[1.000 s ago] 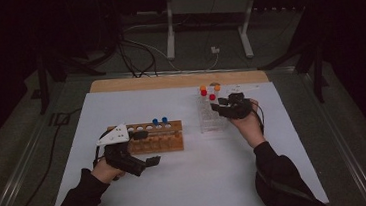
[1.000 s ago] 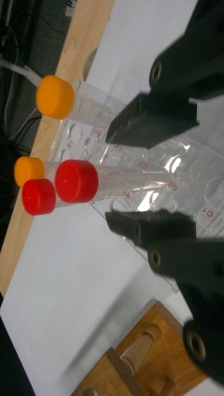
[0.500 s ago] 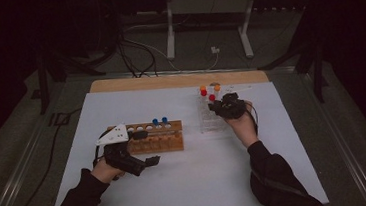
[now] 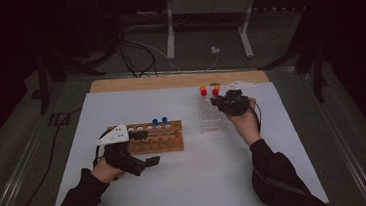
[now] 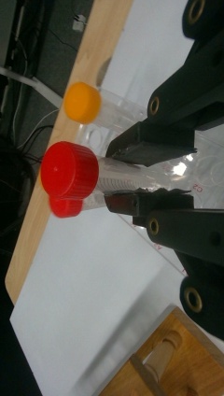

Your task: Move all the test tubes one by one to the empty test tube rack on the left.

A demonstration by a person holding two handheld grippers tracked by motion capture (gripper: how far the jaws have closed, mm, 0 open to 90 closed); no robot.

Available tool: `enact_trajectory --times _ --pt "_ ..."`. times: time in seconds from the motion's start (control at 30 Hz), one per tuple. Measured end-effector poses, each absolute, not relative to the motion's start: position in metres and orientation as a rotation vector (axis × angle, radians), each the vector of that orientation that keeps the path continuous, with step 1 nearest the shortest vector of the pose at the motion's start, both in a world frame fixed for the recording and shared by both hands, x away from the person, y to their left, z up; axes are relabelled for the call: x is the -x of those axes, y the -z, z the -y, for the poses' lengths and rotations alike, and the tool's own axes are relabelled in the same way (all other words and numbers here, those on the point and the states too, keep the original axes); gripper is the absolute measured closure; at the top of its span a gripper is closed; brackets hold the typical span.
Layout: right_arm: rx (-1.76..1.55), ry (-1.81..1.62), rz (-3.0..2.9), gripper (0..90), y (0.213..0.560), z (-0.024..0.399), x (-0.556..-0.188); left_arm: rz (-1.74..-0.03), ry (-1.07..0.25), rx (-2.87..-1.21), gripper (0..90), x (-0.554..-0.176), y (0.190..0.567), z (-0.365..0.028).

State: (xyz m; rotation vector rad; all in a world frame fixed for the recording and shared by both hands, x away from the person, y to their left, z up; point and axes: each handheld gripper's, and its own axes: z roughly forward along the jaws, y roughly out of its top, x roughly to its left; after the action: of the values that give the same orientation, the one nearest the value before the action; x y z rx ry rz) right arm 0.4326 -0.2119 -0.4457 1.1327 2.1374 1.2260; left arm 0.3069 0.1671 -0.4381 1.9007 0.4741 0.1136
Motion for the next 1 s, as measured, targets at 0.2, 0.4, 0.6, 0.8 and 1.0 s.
enact_trajectory --times 0.2,0.4,0.6,0.8,1.0 --pt "-1.094 -1.229 -2.119 75.5 0.432 0.214 -0.427 -0.473 -0.109 -1.905 0.6 -0.307 0.438 -0.166" --pt "-1.059 -1.239 -2.112 75.5 0.419 0.216 -0.420 -0.474 -0.107 -1.909 0.6 -0.307 0.438 -0.164" --pt "-1.017 -1.239 -2.133 75.5 0.409 0.217 -0.411 -0.464 -0.112 -1.914 0.6 -0.305 0.436 -0.160" --pt "-0.985 -1.260 -2.167 75.5 0.405 0.219 -0.397 -0.459 -0.124 -1.918 0.6 -0.304 0.430 -0.155" --pt "-0.938 -1.262 -2.207 75.5 0.405 0.218 -0.382 -0.464 -0.119 -1.947 0.6 -0.303 0.430 -0.148"
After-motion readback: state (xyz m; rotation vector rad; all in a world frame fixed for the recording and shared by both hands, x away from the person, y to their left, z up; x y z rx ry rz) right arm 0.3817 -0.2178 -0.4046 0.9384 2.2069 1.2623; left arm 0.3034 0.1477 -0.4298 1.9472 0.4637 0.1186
